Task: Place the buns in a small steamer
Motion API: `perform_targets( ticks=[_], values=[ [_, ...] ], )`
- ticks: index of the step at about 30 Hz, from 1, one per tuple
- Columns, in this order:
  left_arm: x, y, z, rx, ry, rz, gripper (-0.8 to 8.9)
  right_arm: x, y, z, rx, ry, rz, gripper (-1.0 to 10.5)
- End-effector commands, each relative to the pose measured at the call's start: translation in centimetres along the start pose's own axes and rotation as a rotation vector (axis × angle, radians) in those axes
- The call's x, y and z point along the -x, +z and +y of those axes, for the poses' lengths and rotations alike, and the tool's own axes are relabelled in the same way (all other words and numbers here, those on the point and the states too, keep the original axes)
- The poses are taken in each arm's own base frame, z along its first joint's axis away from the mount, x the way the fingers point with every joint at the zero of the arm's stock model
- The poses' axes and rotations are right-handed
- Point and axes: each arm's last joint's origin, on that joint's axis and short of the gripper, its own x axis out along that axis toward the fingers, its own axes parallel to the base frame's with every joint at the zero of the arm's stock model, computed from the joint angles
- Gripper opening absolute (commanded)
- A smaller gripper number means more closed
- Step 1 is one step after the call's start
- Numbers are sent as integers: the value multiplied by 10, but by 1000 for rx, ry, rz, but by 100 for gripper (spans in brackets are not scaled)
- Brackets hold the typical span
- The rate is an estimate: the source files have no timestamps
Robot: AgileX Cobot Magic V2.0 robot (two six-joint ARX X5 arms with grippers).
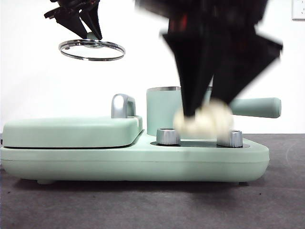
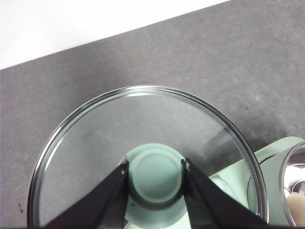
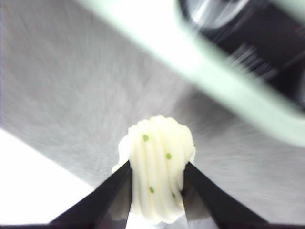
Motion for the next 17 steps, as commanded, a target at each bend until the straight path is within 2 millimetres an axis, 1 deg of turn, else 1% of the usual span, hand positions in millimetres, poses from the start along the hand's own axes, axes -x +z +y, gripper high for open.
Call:
perform_targets(
  ticks=[1,5,9,12,16,17],
  values=[
    [7,9,-2,-11,-3,-57,118,32,26,-7,31,15,-71,137],
    [7,9,-2,-11,-2,-57,118,64,61,-32,21,10,-178,137],
    [7,9,-2,-11,-2,-57,118,78,94,-59,-5,-28,-220,137],
    [7,9,-2,-11,-2,-57,118,74,116,-74,-10,-48,-212,137],
    [7,9,-2,-11,-3,-57,118,55,140,-88,6,-73,-181,137],
    [7,9,-2,-11,-3,-57,118,50,143,-90,5,-76,-171,137]
  ],
)
